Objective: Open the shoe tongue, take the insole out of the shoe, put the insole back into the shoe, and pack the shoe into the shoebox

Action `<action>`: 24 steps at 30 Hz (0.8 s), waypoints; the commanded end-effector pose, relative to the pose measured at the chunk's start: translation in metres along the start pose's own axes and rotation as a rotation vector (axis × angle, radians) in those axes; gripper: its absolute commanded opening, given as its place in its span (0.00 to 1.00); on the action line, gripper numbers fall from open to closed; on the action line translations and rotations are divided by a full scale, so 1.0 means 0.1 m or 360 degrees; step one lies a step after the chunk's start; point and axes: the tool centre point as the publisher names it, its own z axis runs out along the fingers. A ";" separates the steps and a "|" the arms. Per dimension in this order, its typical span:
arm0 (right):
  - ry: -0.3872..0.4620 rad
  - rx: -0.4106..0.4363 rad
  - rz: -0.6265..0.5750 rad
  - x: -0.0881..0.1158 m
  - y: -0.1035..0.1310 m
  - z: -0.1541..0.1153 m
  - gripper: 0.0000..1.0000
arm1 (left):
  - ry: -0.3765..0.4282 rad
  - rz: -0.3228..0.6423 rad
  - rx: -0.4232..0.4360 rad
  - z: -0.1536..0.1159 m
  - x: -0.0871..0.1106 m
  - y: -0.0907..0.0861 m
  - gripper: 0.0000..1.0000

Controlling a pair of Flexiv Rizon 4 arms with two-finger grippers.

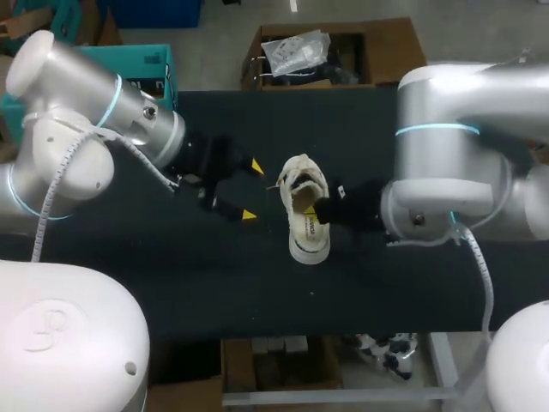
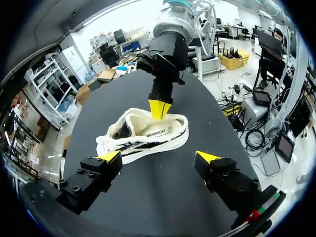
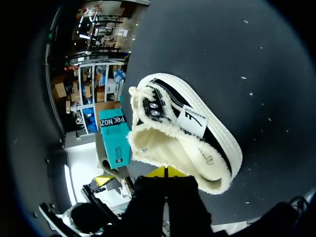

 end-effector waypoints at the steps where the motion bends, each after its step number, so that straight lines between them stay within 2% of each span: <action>1: 0.0080 0.0163 -0.0018 0.00 0.12 -0.39 0.16 | -0.0144 -0.0065 -0.0353 0.02 0.11 -0.17 1.00; 3: 0.0124 0.0226 -0.0039 0.02 0.16 -0.46 0.30 | -0.0185 -0.0106 -0.0456 -0.05 0.14 -0.20 1.00; 4: 0.0137 0.0262 -0.0042 0.03 0.17 -0.48 0.36 | -0.0181 -0.0111 -0.0460 -0.06 0.14 -0.20 1.00; 5: 0.0148 0.0367 -0.0037 0.05 0.21 -0.53 0.63 | -0.0190 -0.0127 -0.0555 -0.10 0.15 -0.19 1.00; 6: 0.0129 0.0435 -0.0033 0.07 0.24 -0.56 1.00 | -0.0198 -0.0113 -0.0643 -0.13 0.14 -0.18 1.00; 7: 0.0112 0.0485 -0.0036 0.08 0.26 -0.58 1.00 | -0.0195 -0.0090 -0.0702 -0.16 0.14 -0.18 1.00; 9: -0.0011 0.0509 -0.0010 0.14 0.32 -0.68 1.00 | -0.0195 -0.0090 -0.0702 -0.16 0.14 -0.18 1.00; 17: -0.0011 0.0509 -0.0010 0.14 0.32 -0.68 1.00 | -0.0195 -0.0090 -0.0702 -0.16 0.14 -0.18 1.00; 18: -0.0011 0.0509 -0.0010 0.14 0.32 -0.68 1.00 | -0.0171 -0.0201 -0.0667 -0.14 0.15 -0.16 1.00; 19: 0.0000 0.0560 -0.0038 0.11 0.36 -0.71 1.00 | -0.0186 -0.0277 -0.0690 -0.10 0.15 -0.15 1.00; 20: 0.0034 0.0556 -0.0024 0.09 0.39 -0.77 1.00 | -0.0155 -0.0366 -0.0670 -0.07 0.15 -0.13 1.00; 23: 0.0060 0.0671 -0.0093 0.05 0.54 -1.00 1.00 | -0.0134 -0.0623 -0.0691 0.04 0.14 -0.10 1.00; 24: 0.0053 0.0644 -0.0105 0.04 0.59 -1.09 1.00 | -0.0116 -0.0738 -0.0704 0.10 0.15 -0.10 1.00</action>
